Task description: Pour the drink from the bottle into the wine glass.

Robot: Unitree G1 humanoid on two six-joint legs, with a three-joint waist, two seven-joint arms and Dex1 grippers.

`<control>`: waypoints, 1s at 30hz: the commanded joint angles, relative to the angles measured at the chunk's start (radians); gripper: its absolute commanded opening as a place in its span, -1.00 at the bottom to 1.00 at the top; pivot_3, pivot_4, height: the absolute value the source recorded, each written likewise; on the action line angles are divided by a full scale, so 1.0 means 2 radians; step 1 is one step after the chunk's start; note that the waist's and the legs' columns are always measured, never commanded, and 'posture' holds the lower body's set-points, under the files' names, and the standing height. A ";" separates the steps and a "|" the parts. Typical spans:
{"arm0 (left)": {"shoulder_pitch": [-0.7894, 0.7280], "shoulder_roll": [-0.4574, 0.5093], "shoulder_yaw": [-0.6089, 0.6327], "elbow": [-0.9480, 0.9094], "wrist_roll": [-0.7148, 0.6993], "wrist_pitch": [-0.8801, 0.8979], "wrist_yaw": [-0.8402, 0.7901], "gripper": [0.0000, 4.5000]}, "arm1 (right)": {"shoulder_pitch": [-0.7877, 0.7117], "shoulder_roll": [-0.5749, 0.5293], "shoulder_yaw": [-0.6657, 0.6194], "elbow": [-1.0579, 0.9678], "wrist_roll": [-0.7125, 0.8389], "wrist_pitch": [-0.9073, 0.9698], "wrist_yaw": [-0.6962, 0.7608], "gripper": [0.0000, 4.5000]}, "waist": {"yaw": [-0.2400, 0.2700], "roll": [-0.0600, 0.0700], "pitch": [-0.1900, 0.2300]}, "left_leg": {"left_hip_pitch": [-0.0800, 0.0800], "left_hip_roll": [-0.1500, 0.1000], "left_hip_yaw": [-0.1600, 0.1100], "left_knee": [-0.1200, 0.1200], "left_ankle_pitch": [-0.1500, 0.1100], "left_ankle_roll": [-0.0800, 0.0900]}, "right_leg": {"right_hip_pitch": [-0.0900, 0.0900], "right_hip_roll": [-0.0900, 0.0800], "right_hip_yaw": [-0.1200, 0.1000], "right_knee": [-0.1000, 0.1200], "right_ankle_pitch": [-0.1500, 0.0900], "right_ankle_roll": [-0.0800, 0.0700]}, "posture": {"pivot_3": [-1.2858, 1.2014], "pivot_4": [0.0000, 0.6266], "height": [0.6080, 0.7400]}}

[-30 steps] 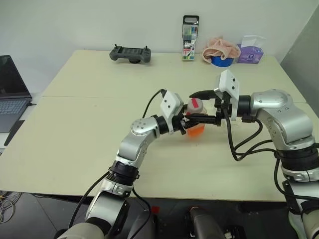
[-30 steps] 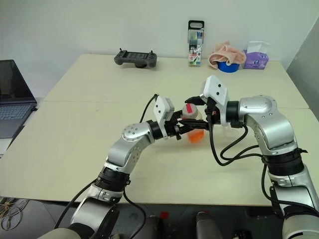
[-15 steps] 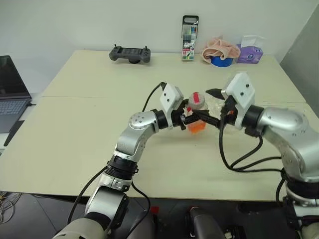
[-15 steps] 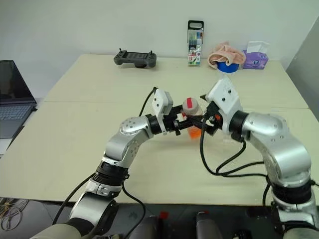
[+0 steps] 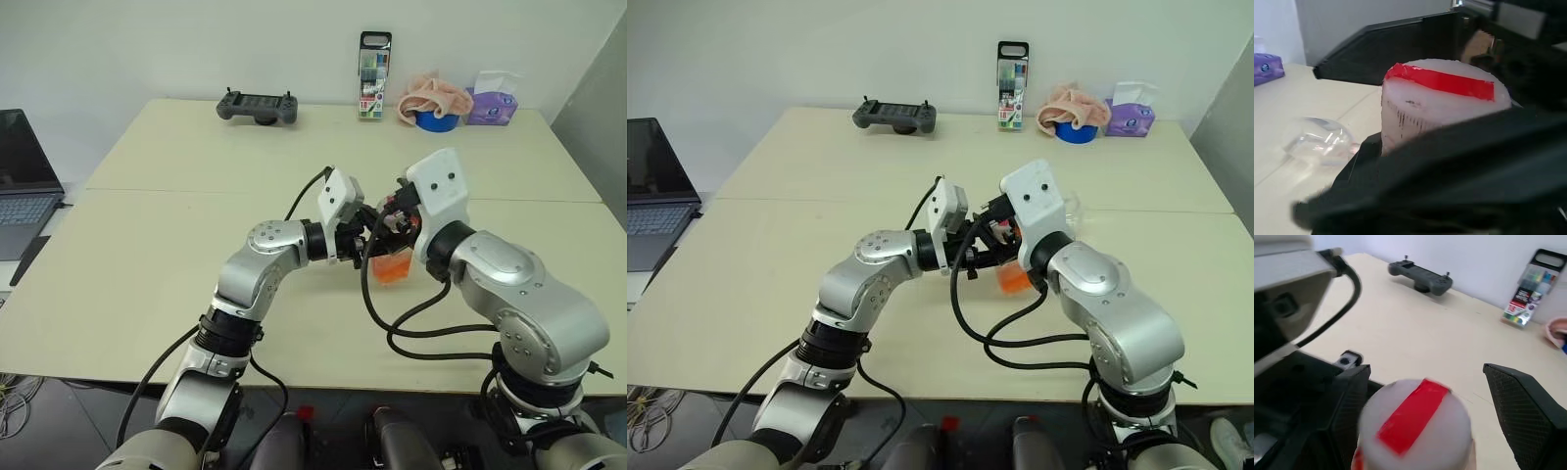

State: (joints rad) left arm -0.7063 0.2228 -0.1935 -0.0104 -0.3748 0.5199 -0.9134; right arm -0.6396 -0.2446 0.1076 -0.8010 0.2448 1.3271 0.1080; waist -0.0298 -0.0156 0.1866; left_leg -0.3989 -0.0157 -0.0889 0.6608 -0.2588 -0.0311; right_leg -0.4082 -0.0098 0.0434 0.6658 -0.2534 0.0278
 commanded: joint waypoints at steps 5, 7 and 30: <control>-0.008 0.013 -0.013 -0.032 -0.008 0.014 -0.013 -0.05 | -0.012 0.028 -0.014 -0.014 -0.020 0.018 -0.034 0.75 | 0.000 0.000 0.000 | 0.000 0.000 0.000 0.000 0.000 0.000 | 0.000 0.000 0.000 0.000 0.000 0.000 | 0.03 -0.52 1.00; -0.009 0.017 -0.014 -0.027 -0.005 0.013 -0.015 -0.05 | -0.010 0.030 -0.028 -0.020 -0.021 0.030 -0.036 0.75 | -0.001 0.000 0.000 | 0.000 0.000 0.000 0.000 0.000 0.000 | 0.000 0.000 0.000 0.000 0.000 0.000 | 0.03 -0.52 1.00; -0.034 0.031 -0.010 0.050 0.007 -0.018 -0.024 -0.05 | 0.038 0.005 -0.104 -0.087 -0.005 0.043 -0.014 0.75 | -0.001 0.000 0.000 | 0.000 0.000 0.000 0.000 0.000 0.000 | 0.000 0.001 0.000 0.000 0.000 0.000 | 0.03 -0.52 1.00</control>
State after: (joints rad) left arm -0.7678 0.2528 -0.2498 0.0861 -0.3700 0.4946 -0.9529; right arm -0.5610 -0.2090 -0.0006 -0.9114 0.2796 1.4245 0.1118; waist -0.0313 -0.0156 0.1866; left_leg -0.3990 -0.0157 -0.0886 0.6607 -0.2589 -0.0307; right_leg -0.4084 -0.0081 0.0432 0.6659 -0.2535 0.0281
